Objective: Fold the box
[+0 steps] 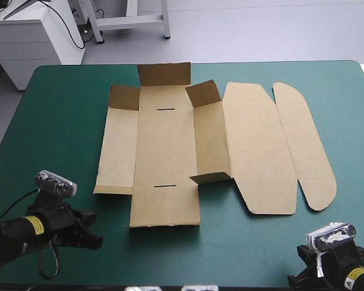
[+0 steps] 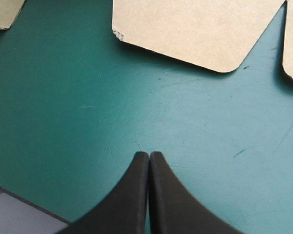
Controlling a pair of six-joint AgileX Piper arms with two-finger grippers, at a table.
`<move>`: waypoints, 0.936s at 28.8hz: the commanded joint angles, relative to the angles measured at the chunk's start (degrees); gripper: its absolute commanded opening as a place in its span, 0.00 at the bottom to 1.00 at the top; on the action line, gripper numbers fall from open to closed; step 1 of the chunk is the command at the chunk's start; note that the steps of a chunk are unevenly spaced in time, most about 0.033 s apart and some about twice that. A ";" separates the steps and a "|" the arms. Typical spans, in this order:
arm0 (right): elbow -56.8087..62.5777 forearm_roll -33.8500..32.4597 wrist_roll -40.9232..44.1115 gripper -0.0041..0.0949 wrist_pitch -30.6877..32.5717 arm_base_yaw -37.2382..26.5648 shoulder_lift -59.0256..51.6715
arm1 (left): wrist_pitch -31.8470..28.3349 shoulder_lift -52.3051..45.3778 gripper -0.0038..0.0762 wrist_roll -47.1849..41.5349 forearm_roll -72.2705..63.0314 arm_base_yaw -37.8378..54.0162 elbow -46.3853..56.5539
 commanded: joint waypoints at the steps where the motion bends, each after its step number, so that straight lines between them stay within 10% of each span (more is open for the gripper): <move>1: -1.38 0.28 -0.38 0.03 -2.83 0.07 0.73 | -2.41 6.76 0.04 -0.09 1.59 0.02 -6.49; 12: -1.38 0.28 -0.38 0.03 -2.83 0.07 0.73 | -2.78 27.70 0.07 5.77 0.98 2.57 -21.72; 27: -1.38 0.28 -0.38 0.03 -2.83 0.07 0.73 | 9.33 35.01 0.07 29.04 -27.26 38.08 -25.15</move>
